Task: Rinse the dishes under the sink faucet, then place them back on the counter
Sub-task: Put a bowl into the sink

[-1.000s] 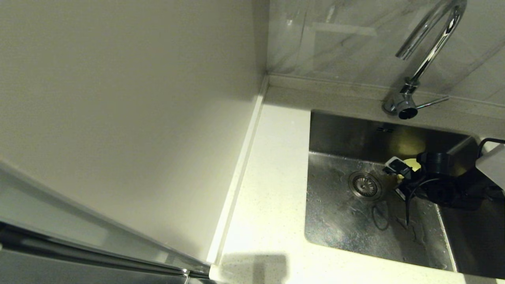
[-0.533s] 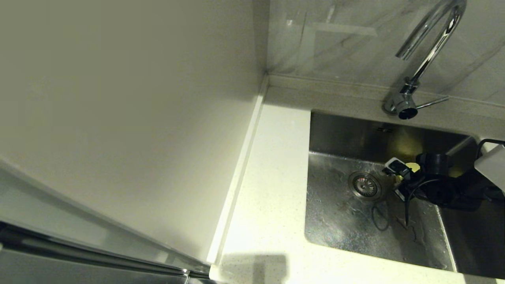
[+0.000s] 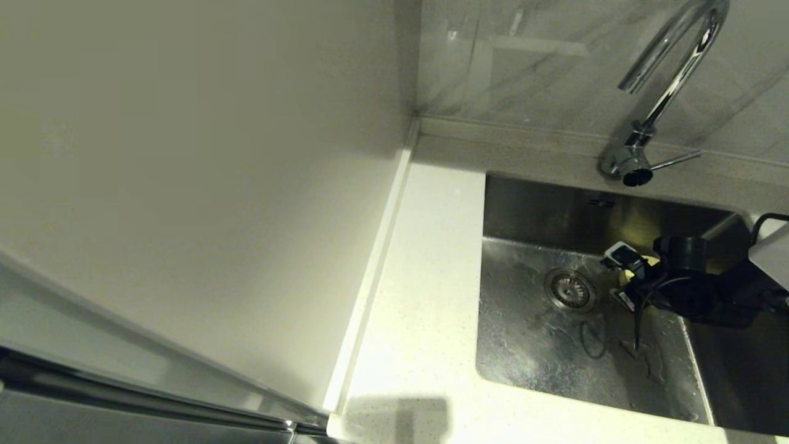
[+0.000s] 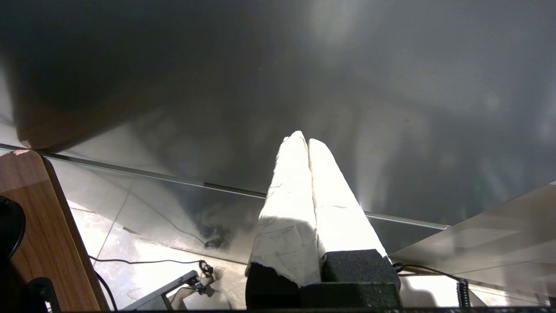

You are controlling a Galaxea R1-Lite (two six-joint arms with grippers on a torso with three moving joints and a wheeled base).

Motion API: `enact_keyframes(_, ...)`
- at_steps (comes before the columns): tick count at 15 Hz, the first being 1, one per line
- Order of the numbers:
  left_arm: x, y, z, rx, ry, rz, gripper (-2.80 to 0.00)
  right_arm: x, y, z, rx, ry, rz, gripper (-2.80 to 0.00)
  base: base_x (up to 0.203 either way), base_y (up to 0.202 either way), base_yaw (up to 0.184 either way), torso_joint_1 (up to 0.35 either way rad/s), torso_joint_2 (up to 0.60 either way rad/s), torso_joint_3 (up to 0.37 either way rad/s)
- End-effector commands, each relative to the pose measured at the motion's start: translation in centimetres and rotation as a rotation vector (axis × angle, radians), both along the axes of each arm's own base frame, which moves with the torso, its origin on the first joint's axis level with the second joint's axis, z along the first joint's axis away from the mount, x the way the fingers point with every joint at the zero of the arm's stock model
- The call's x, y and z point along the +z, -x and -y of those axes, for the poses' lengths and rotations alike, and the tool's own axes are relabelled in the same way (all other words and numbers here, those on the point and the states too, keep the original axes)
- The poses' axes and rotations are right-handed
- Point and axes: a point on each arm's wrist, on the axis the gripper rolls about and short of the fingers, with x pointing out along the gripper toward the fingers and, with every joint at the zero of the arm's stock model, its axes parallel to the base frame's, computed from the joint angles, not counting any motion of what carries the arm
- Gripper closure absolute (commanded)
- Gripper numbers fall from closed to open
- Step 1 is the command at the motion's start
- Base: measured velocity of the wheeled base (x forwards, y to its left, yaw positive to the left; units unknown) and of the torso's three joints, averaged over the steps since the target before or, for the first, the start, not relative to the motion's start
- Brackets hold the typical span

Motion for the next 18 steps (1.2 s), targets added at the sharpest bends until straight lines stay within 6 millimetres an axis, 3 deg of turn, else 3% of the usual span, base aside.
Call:
enact_keyframes(1, -0.1, 0.0, 0.0, 0.0, 0.0, -0.003, 0.0, 3.5, 1.5, -0.3, -0.004, -0.003, 0.057, -2.8, 0.0, 0.0, 0.0, 0.0, 0.0, 0.0)
enact_keyframes(5, -0.1, 0.0, 0.0, 0.0, 0.0, -0.003, 0.0, 10.0, 6.6, -1.4, -0.051, -0.165, 0.091, -2.8, 0.0, 0.0, 0.0, 0.0, 0.0, 0.0)
enact_keyframes(10, -0.1, 0.0, 0.0, 0.0, 0.0, -0.003, 0.0, 15.4, 12.5, -2.3, -0.096, -0.409, 0.073, -2.8, 0.0, 0.0, 0.0, 0.0, 0.0, 0.0)
enact_keyframes(14, -0.1, 0.0, 0.0, 0.0, 0.0, -0.003, 0.0, 18.6, 16.0, -1.4, -0.163, -0.423, 0.082, -2.8, 0.0, 0.0, 0.0, 0.0, 0.0, 0.0)
enact_keyframes(18, -0.1, 0.0, 0.0, 0.0, 0.0, -0.003, 0.0, 22.5, 17.0, -0.3, -0.231, -0.442, 0.006, -2.8, 0.0, 0.0, 0.0, 0.0, 0.0, 0.0)
